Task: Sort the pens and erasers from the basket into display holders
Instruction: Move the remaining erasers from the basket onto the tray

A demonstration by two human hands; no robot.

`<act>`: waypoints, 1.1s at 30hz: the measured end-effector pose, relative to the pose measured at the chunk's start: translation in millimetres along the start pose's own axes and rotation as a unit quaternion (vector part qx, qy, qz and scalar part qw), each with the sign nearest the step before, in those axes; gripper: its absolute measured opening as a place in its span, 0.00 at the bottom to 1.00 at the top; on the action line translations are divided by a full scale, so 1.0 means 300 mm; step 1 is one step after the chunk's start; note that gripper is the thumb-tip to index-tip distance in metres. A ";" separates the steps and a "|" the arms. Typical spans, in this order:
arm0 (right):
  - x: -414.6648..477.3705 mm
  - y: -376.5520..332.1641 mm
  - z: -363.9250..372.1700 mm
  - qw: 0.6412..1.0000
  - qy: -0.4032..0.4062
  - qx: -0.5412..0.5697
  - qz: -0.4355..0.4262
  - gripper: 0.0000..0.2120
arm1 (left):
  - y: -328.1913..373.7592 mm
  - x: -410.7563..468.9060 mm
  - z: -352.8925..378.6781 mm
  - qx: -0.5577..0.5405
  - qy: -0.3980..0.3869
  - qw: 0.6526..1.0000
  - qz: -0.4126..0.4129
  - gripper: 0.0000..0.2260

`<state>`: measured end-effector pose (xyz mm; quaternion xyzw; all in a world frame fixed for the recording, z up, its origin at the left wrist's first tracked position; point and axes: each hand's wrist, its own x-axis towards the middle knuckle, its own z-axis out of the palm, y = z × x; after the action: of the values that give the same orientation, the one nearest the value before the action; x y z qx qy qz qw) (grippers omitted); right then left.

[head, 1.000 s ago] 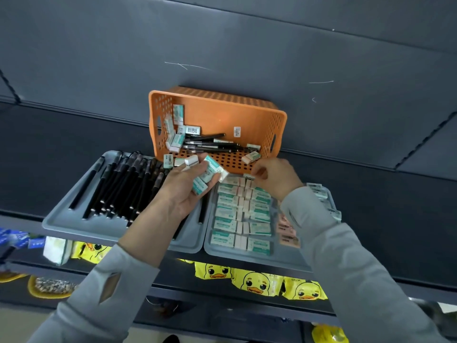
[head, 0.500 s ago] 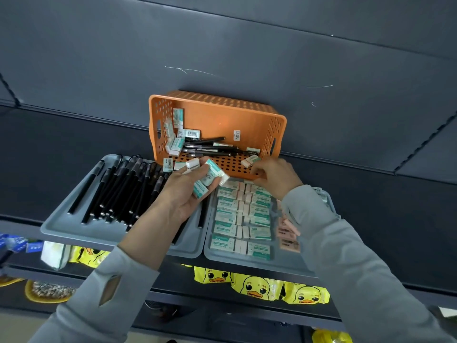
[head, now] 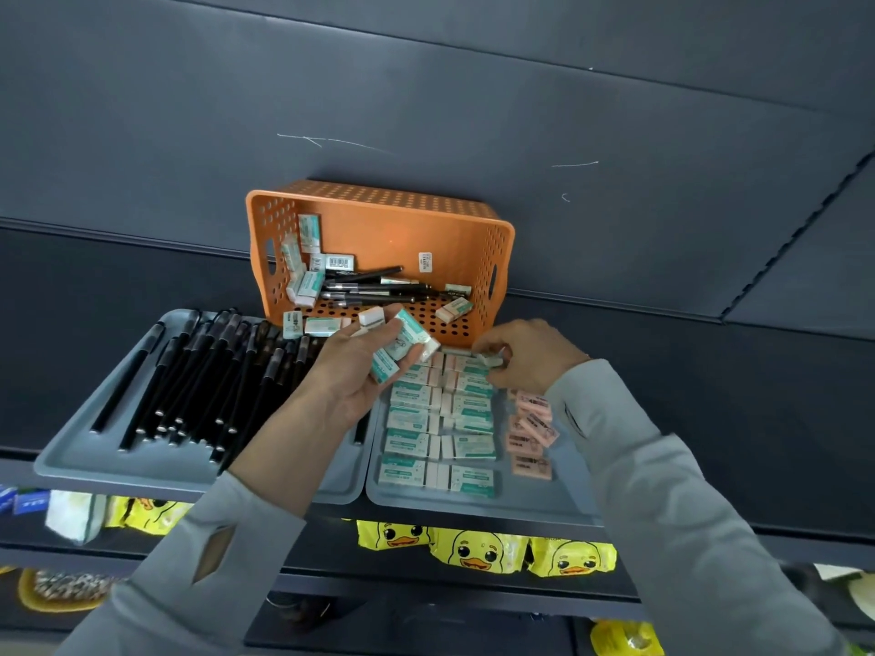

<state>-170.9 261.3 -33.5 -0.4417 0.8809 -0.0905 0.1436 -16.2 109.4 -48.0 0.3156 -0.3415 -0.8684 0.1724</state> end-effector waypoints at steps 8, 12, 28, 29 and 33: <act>0.015 -0.015 0.022 0.959 0.247 0.141 -0.014 0.06 | -0.004 -0.012 0.015 0.084 0.000 0.996 0.006 0.05; 0.020 -0.094 0.016 0.889 0.178 0.417 -0.066 0.06 | -0.010 -0.023 0.047 0.129 -0.014 0.992 0.001 0.06; 0.153 -0.026 0.013 0.969 -0.005 -0.140 -0.202 0.09 | 0.007 -0.035 0.015 0.077 0.016 0.997 0.007 0.09; 0.160 -0.032 0.011 0.962 -0.006 -0.166 -0.218 0.09 | 0.007 -0.032 0.013 0.076 0.019 0.997 0.006 0.09; 0.170 -0.019 0.005 0.958 0.017 -0.153 -0.241 0.16 | 0.007 -0.016 0.002 0.077 0.010 0.997 -0.001 0.02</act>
<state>-195.2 216.7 -42.1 -0.6559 0.7541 0.0061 0.0334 -12.9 110.8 -44.1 0.3373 -0.4053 -0.8363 0.1499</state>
